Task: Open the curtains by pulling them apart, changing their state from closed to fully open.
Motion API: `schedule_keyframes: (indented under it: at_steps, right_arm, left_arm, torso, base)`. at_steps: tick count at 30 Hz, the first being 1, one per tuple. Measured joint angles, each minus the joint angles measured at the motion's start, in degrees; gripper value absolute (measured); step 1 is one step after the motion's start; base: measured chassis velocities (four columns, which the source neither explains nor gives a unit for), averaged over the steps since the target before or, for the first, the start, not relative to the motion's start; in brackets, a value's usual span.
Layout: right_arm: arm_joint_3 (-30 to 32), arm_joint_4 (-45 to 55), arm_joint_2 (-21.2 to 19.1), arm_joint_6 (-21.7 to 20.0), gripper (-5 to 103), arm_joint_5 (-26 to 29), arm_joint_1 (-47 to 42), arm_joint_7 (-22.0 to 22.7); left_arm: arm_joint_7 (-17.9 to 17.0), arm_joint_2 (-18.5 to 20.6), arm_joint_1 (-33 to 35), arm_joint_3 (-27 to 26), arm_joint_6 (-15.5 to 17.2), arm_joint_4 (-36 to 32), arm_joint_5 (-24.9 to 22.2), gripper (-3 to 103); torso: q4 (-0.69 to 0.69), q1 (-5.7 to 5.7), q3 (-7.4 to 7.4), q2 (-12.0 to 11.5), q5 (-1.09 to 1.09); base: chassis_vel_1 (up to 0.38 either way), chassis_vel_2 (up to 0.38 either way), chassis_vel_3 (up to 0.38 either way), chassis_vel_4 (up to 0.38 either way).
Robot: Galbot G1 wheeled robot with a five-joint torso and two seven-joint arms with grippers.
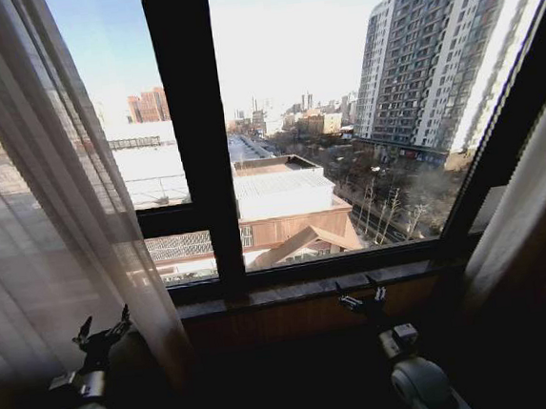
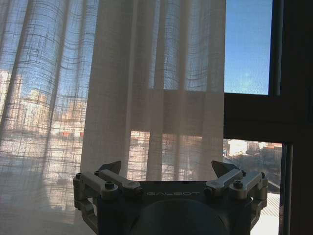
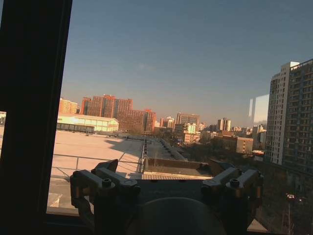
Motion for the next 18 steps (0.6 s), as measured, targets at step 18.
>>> schedule_keyframes:
  at_steps: [18]
  right_arm:
    - [0.0,0.0,0.0,0.0,100,0.0,0.0,0.0]
  left_arm:
    - [0.0,0.0,0.0,0.0,0.0,0.0,0.0,100]
  torso:
    - [0.0,0.0,0.0,0.0,0.0]
  base:
    - [0.0,0.0,0.0,0.0]
